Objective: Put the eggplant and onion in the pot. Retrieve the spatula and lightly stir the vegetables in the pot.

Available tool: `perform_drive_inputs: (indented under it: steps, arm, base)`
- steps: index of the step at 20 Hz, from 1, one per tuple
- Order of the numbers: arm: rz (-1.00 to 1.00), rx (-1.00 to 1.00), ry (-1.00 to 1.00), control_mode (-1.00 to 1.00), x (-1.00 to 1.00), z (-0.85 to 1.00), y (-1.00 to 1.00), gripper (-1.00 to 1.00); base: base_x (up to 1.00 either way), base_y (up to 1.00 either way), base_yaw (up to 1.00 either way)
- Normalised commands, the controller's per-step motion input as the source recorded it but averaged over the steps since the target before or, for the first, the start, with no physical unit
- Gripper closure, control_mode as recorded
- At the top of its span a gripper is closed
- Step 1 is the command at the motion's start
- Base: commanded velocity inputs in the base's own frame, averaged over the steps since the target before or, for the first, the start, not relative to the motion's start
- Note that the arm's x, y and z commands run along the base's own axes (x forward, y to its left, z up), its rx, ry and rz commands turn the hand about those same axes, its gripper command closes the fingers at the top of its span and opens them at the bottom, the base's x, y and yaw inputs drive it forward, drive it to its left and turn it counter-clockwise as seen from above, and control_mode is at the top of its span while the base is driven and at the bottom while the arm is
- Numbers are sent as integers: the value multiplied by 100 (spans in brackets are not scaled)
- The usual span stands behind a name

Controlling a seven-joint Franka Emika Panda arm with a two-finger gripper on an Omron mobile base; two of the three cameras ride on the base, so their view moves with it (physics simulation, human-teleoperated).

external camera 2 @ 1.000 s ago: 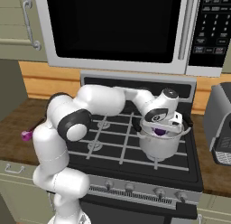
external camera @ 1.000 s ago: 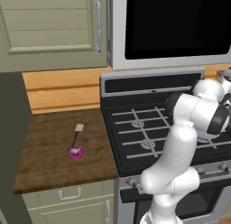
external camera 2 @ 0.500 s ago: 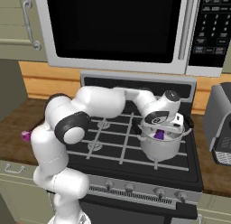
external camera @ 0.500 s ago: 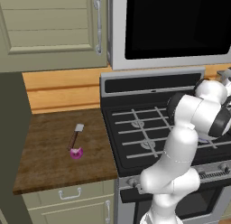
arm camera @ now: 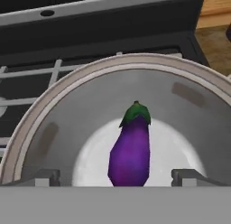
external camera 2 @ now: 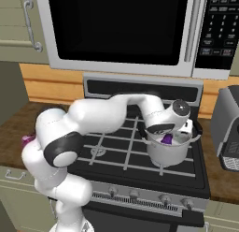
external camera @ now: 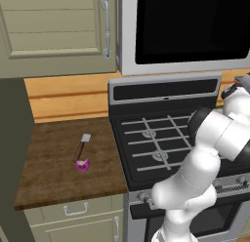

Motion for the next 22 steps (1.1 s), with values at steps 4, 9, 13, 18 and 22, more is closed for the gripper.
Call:
perform_drive_inputs:
  steps: [4, 9, 13, 18, 22]
  arm:
    - [0, 0, -7, -100, -30, 62, 31, -100]
    - [0, -7, 1, -100, -81, 96, 38, -100]
    - [0, 0, 12, -100, -95, 81, 62, -100]
    - [0, 0, 2, -100, -99, 9, 99, -100]
    - [0, 0, 5, -100, -68, 19, 100, -100]
  base:
    - [0, 0, 0]
    - [0, 0, 0]
    - [0, 0, 0]
    - [0, 0, 0]
    - [0, 0, 0]
